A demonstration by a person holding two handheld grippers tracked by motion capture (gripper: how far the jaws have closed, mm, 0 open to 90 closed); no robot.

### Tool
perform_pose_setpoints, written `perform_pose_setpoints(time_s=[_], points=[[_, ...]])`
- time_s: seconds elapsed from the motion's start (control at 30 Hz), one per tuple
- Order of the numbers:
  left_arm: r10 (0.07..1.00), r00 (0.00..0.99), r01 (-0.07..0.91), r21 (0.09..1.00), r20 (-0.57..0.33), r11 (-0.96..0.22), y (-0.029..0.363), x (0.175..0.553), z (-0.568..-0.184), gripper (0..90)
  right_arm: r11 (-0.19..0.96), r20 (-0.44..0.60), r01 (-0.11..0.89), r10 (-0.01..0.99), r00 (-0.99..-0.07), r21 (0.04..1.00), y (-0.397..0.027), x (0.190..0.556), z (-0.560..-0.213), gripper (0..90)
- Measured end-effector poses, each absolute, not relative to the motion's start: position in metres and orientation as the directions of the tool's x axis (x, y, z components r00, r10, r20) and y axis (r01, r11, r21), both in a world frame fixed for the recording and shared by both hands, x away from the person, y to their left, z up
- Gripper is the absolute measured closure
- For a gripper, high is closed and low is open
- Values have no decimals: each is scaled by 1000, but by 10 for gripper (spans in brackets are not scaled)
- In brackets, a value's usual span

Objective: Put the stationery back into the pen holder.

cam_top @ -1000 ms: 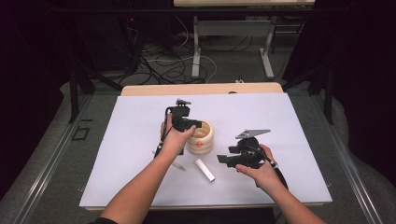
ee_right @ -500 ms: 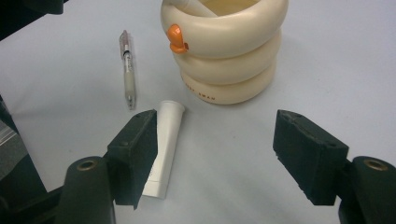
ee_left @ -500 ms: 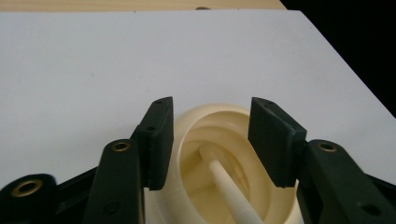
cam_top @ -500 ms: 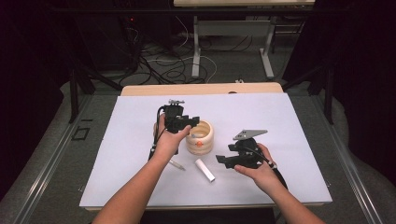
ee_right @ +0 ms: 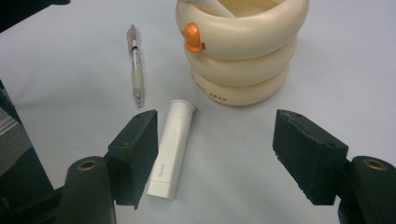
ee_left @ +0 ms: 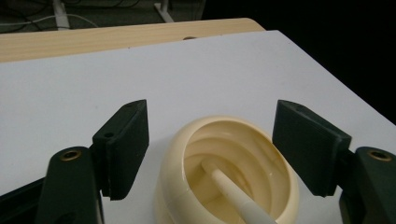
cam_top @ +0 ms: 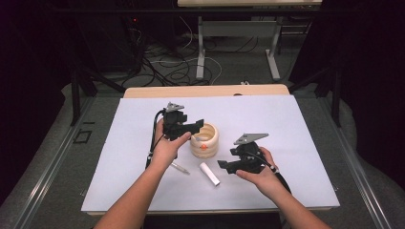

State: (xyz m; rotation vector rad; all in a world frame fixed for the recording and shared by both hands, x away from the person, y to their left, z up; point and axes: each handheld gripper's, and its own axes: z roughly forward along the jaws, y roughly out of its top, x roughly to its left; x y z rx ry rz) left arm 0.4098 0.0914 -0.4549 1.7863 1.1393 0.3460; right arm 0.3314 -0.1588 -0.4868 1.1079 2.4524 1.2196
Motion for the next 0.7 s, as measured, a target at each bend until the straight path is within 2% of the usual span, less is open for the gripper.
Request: perform_pose_setpoints(time_s=[0.2, 0.5, 0.7], points=[[812, 544, 524, 841, -210, -133, 99, 404, -454, 191, 396, 155, 539, 682, -715, 744, -154, 332, -485, 290], [801, 542, 549, 829, -255, -107, 115, 396, -458, 182, 403, 145, 502, 652, -744, 766, -142, 330, -486, 257], [804, 529, 550, 831, -271, -82, 127, 390, -461, 161, 446, 134, 489, 621, -772, 750, -123, 329, -487, 172]])
